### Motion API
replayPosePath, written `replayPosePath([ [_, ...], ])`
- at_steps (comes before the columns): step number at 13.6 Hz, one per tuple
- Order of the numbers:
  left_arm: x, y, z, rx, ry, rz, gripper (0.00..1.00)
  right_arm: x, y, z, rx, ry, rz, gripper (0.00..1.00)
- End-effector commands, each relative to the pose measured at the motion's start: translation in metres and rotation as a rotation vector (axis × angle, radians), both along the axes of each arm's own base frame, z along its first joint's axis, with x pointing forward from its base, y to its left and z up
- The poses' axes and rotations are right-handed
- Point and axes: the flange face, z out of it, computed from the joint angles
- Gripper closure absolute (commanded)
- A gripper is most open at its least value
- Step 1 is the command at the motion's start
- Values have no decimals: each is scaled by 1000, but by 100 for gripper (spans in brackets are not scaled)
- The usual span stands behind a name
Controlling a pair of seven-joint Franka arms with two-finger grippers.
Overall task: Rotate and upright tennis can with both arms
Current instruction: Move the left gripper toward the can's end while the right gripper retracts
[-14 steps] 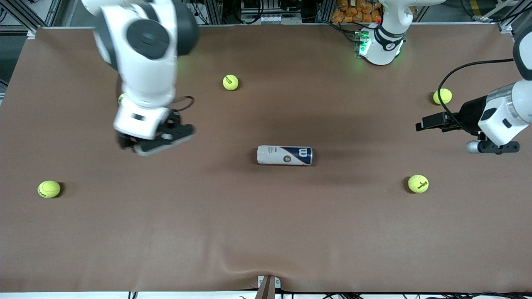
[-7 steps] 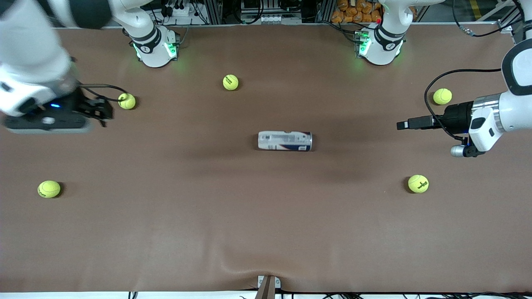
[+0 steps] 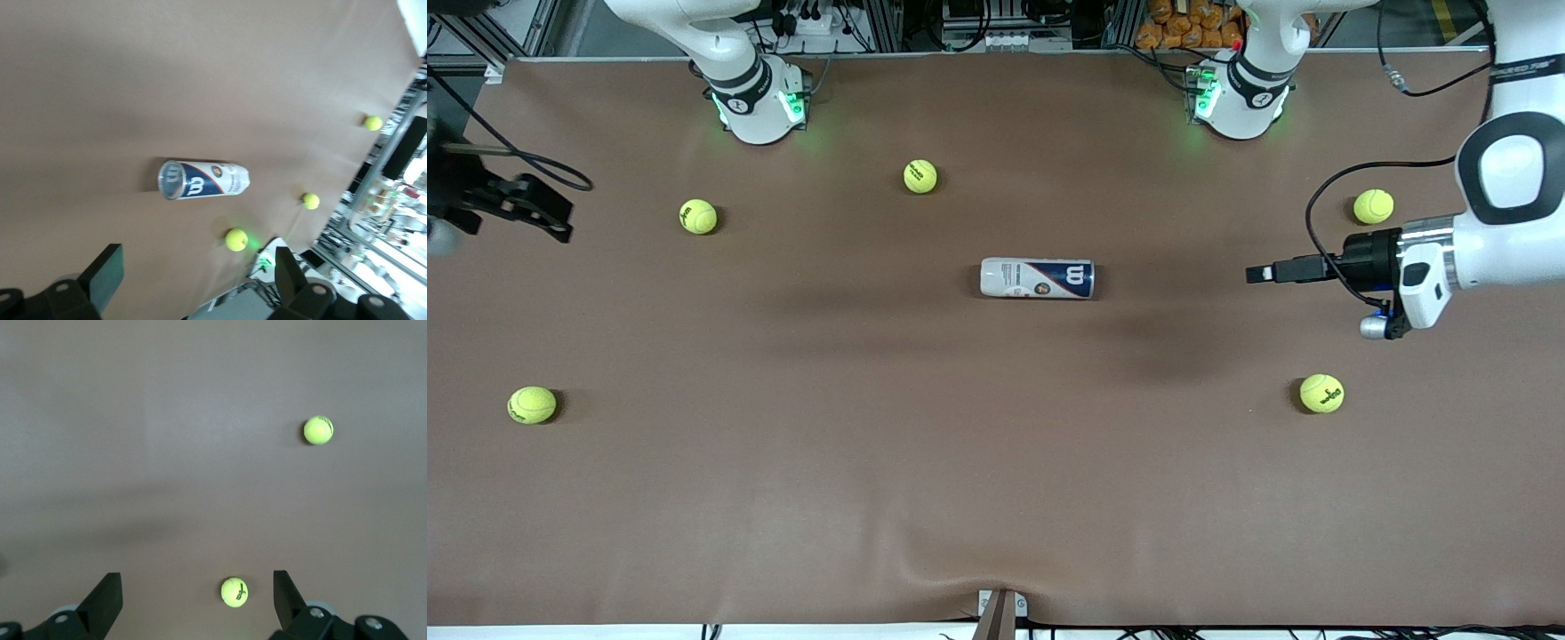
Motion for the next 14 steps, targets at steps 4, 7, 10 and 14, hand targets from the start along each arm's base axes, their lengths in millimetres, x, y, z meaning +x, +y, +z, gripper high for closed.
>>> replayPosePath([
  [4,-30,-24,-33,-75,-20,49,0,-27,-24,-18,51,-39,61,0],
  [7,-30,-41,-66,-105,-120,-6,0,-39,-26,-19,63,-35,72,0],
  [10,-27,-47,-113,-190,-159,-24,0,-56,-36,-19,118,-74,50,0],
  [14,-23,-59,-159,-211,-197,-5,0,-63,-34,-11,119,-80,57,0],
])
